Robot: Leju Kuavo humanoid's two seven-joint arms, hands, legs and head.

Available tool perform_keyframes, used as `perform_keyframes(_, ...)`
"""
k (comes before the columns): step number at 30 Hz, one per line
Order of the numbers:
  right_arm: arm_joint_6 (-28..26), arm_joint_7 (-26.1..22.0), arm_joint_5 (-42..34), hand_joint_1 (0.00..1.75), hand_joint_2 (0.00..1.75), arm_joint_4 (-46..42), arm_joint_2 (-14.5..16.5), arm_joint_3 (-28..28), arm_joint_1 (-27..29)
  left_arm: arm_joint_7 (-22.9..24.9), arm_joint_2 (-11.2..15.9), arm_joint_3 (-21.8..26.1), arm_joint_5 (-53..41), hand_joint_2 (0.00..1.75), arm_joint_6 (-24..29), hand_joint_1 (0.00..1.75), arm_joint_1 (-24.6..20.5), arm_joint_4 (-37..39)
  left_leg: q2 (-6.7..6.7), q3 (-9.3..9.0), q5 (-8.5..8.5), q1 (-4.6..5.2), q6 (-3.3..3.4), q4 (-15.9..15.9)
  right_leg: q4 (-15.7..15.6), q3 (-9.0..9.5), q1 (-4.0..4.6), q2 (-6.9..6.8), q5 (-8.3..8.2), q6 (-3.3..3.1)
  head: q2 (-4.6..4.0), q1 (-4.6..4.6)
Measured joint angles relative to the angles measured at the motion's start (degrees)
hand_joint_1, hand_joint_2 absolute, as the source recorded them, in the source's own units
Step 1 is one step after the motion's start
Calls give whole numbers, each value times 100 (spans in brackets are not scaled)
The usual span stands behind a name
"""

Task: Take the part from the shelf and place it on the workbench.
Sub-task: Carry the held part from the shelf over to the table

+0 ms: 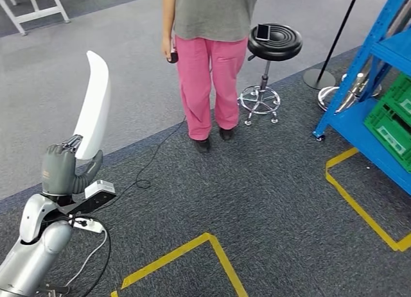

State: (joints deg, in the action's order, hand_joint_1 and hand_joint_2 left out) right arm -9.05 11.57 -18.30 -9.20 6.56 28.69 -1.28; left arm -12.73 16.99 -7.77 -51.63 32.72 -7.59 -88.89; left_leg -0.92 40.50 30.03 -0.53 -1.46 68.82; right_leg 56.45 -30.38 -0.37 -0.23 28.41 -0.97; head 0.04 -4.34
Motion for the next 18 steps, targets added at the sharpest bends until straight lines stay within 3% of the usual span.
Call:
perform_keyframes(1,30,66,-9,0,0,2,-2,-6,10,7,-4,-24,1,175,0,175,-9,21,39,147,116,-19,-23,322,2,3,3,-90,10,-2,0,0)
perform_keyframes(2,56,132,-20,0,0,5,-5,-11,17,17,-5,-49,3,175,-1,175,-11,41,56,212,129,-36,-39,474,3,8,3,-179,22,1,0,-1)
perform_keyframes(3,72,193,-32,0,0,8,-7,-19,21,27,-5,-74,4,175,-1,175,-18,61,75,166,32,-47,-49,397,4,18,3,-264,36,10,0,-2)
perform_keyframes(4,85,244,-42,0,0,12,-8,-27,23,39,-5,-98,7,175,-2,175,-33,79,126,17,-143,-54,-50,124,5,37,3,-349,54,25,0,-2)
perform_keyframes(6,91,306,-52,0,0,20,-11,-43,22,51,-5,-140,10,175,-3,175,-97,101,397,-394,-444,-16,-17,-660,10,84,27,-502,102,76,0,-3)
perform_keyframes(8,91,342,-61,0,0,28,-19,-51,23,54,-3,-179,14,175,-4,175,-157,116,566,-582,-508,38,61,-1048,14,116,65,-634,146,135,0,1)
perform_keyframes(10,88,371,-67,0,0,31,-29,-56,16,57,9,-211,19,175,-4,175,-174,138,444,-565,-500,55,142,-1063,4,147,79,-770,177,185,0,4)
perform_keyframes(11,86,383,-69,0,0,32,-36,-58,9,59,16,-222,21,175,-4,175,-174,148,370,-563,-506,47,176,-1076,24,149,71,-741,217,215,0,4)
perform_keyframes(13,85,391,-71,0,0,32,-45,-60,3,61,27,-237,24,175,-3,175,-200,163,235,-565,-525,21,252,-1101,324,18,43,-437,426,258,0,21)
perform_keyframes(15,79,387,-71,0,0,32,-48,-60,12,62,19,-257,27,175,-2,175,-228,180,97,-557,-530,12,299,-1103,1095,-365,25,-81,785,270,0,38)
perform_keyframes(17,68,386,-68,0,0,33,-48,-59,24,62,9,-290,31,175,-3,175,-234,204,-70,-554,-529,18,309,-1098,1723,-725,26,10,947,271,0,39)
perform_keyframes(18,63,386,-66,0,0,33,-49,-59,31,62,8,-306,31,175,-4,175,-233,214,-161,-555,-528,20,309,-1092,1726,-768,26,23,852,265,0,38)
